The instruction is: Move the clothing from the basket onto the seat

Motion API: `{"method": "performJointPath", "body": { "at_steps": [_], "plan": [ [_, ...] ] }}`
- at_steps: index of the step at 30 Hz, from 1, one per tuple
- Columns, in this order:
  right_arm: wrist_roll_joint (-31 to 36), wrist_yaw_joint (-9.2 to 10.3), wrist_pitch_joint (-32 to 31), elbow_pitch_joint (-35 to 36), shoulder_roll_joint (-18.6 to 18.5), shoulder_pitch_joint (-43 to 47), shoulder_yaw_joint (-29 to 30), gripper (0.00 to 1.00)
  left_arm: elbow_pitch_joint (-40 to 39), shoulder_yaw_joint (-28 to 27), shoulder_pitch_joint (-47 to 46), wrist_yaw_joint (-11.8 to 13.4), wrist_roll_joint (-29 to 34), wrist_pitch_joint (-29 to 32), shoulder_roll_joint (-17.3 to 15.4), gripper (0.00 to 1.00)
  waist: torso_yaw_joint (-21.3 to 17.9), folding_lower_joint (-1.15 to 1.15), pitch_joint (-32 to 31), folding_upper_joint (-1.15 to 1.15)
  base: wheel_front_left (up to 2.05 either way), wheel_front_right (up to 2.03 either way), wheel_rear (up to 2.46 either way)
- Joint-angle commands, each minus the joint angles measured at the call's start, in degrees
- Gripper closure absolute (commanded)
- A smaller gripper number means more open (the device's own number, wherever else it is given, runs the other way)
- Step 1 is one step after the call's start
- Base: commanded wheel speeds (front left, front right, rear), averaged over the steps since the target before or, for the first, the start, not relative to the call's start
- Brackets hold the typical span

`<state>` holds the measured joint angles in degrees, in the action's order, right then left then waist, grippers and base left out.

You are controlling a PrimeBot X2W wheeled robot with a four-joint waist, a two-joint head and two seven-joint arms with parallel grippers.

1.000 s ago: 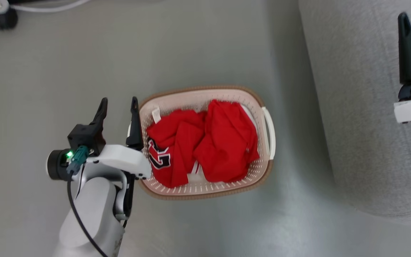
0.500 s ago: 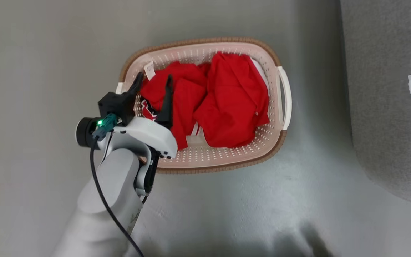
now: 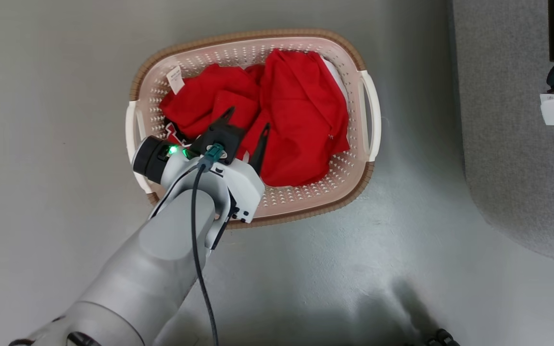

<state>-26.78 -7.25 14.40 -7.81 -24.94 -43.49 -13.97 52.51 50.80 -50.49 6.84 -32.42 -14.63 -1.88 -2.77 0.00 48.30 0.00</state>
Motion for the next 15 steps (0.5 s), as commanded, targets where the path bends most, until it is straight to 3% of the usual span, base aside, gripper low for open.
{"method": "performJointPath", "body": {
  "at_steps": [1, 7, 15],
  "plan": [
    [-0.73, -0.24, 0.6, 1.85, -0.2, 0.83, -0.82, 0.0, 0.79, 1.05, -1.24, 1.17, -1.01, 0.46, -1.0, 0.0, -0.65, 0.0, 0.46, 0.0, 0.0, 0.0, 0.0],
    [-0.95, -0.24, 0.6, 3.39, 0.11, -0.34, -2.07, 0.0, 6.05, 9.14, -6.71, 5.8, -5.61, 6.07, -1.0, 0.0, -2.31, 0.0, 2.76, 0.0, 0.0, 0.0, 0.0],
    [-0.86, -0.24, 0.6, 5.2, 0.48, -1.67, -2.44, 0.0, 9.92, 13.64, -11.21, 8.36, -7.91, 10.21, -1.0, 0.0, -3.45, 0.0, 5.69, 0.0, 0.0, 0.0, 0.0]
  ]
}}
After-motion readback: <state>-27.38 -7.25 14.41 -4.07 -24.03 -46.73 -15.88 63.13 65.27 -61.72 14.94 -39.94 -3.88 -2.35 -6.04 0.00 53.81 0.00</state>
